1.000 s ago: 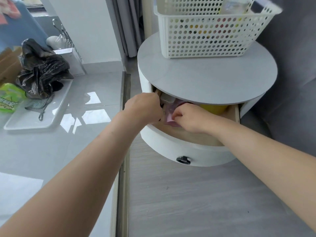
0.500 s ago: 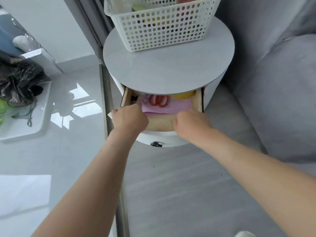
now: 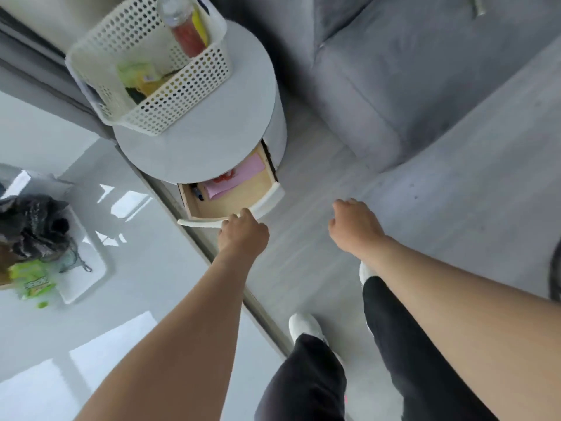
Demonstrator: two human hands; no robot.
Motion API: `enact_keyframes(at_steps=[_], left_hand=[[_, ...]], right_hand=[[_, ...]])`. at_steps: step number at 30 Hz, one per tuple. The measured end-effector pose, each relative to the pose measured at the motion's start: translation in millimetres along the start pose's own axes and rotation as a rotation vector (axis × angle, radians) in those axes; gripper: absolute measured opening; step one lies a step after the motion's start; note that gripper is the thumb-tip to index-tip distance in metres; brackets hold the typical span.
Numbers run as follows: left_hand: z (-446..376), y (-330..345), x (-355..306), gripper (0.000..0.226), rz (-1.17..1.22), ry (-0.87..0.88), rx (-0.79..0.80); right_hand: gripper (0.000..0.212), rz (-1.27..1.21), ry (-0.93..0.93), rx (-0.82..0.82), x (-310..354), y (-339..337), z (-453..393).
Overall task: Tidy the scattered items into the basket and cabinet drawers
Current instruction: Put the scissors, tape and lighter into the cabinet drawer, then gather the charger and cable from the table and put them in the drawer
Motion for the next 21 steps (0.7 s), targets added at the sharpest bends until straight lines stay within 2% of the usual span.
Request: enact_keyframes(at_steps=[3, 5, 8, 11, 15, 21], left_hand=[[56.9, -17.3, -67.1, 0.042, -0.119, 0.178, 0.082], [90.9, -20.6, -113.8, 0.041, -0.215, 0.307, 0.095], [138.8, -17.2, -187.5, 0.040, -0.311, 0.491, 0.108], [187.2, -1.1, -258.5, 0.037, -0.431, 0.676, 0.125], [257.1, 32.1, -348.9, 0.033, -0.581, 0.890, 0.145], [363.5, 90.8, -462.7, 0.019, -0.732, 1.137, 0.139]], right_hand=[[0.008, -0.128, 0.258, 0.074, -61.5, -35.7, 61.0], [0.012, -0.194, 0.402, 0.086, -96.3, -52.0, 102.6], [0.006, -0.332, 0.602, 0.059, -146.8, -70.6, 154.5], [0.004, -0.480, 0.753, 0.001, -197.7, -87.0, 197.2], [0.025, -0.633, 0.902, -0.137, -274.0, -111.3, 256.9], [0.033, -0.788, 1.114, -0.302, -381.4, -128.8, 347.5]])
Point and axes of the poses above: each hand's wrist, its own z-axis away from the middle knuckle, its own y-axis out of the palm, x = y × z, the point moved 5 cm from there along -z, towards the middle knuckle, and after that the axes turned 5 degrees about -x, right-handed, at the moved point
